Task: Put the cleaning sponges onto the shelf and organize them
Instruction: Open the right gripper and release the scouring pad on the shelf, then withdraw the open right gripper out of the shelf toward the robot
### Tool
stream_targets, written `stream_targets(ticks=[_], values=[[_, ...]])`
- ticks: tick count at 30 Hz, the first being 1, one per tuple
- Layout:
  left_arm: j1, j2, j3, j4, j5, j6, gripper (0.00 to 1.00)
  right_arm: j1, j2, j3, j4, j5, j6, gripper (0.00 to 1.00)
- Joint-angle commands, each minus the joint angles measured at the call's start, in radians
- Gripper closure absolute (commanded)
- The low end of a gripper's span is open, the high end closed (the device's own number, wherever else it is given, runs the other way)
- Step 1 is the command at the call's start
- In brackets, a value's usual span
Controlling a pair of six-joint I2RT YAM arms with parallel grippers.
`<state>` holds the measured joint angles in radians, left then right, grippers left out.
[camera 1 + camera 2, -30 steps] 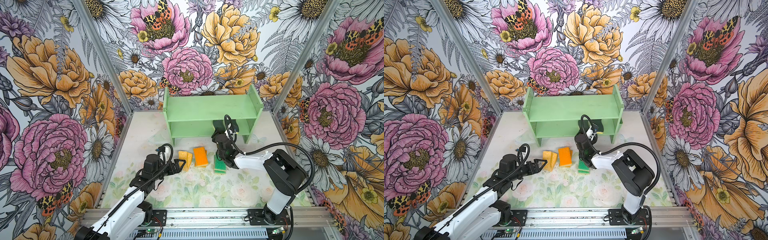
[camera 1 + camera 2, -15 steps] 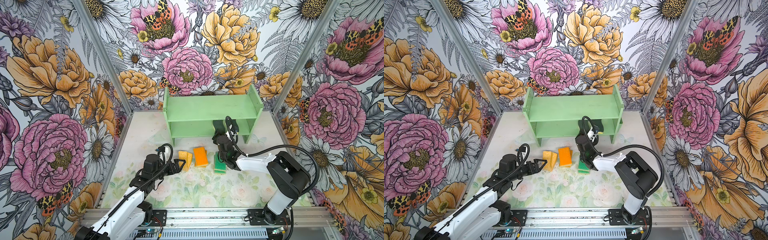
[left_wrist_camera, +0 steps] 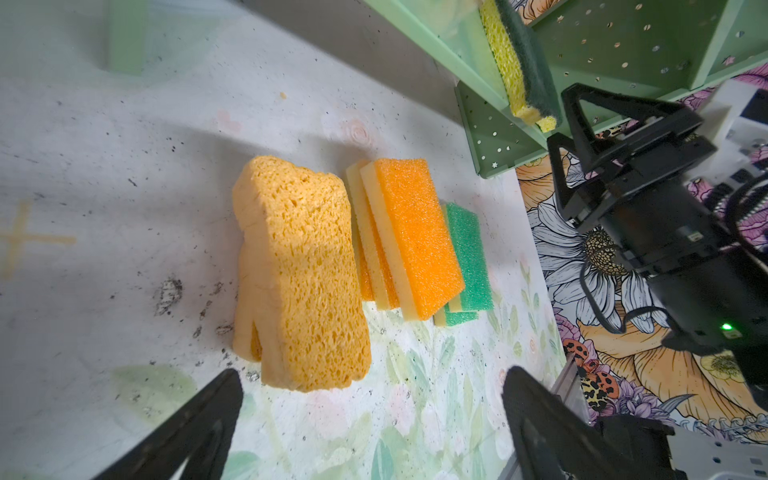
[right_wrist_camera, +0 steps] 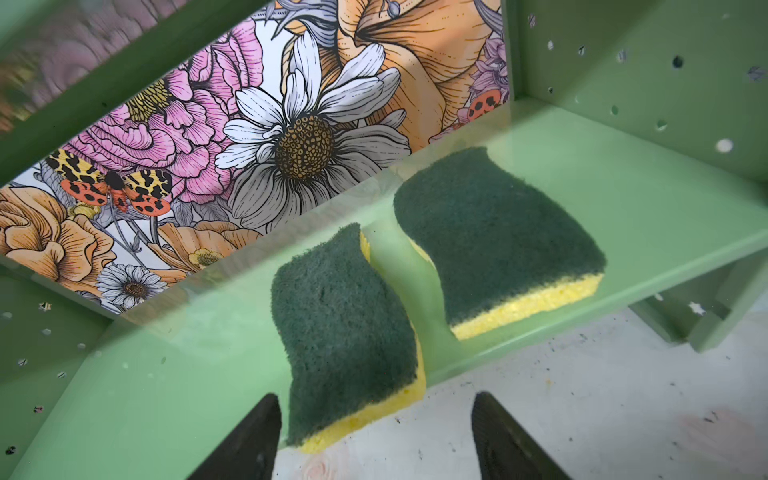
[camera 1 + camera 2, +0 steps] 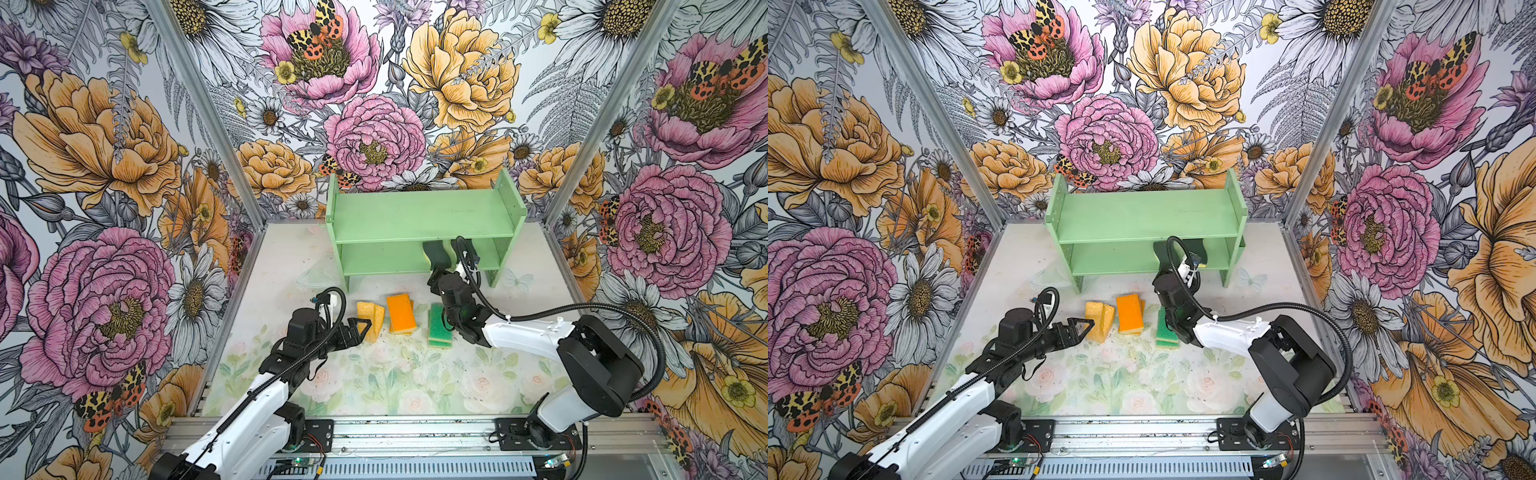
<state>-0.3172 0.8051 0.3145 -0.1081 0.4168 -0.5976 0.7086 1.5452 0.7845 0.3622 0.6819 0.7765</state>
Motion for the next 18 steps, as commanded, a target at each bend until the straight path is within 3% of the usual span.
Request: stream_targets(ticks=[1, 6, 12, 16, 18], values=[[0.008, 0.003, -0.01, 0.018, 0.023, 0.018, 0.01, 0.005, -0.068, -0.022, -0.04, -0.014, -0.042, 0.24], [0.007, 0.014, -0.009, 0.023, 0.026, 0.015, 0.01, -0.022, -0.121, -0.038, -0.051, -0.119, -0.052, 0.23], [0.007, 0.008, -0.014, 0.022, 0.024, 0.012, 0.01, -0.153, -0.105, -0.054, 0.046, -0.549, -0.052, 0.23], [0.007, 0.007, -0.015, 0.022, 0.024, 0.01, 0.01, -0.193, -0.065, -0.048, 0.063, -0.71, -0.065, 0.23], [0.007, 0.006, -0.015, 0.02, 0.024, 0.01, 0.01, -0.196, -0.052, -0.052, 0.078, -0.732, -0.064, 0.25]])
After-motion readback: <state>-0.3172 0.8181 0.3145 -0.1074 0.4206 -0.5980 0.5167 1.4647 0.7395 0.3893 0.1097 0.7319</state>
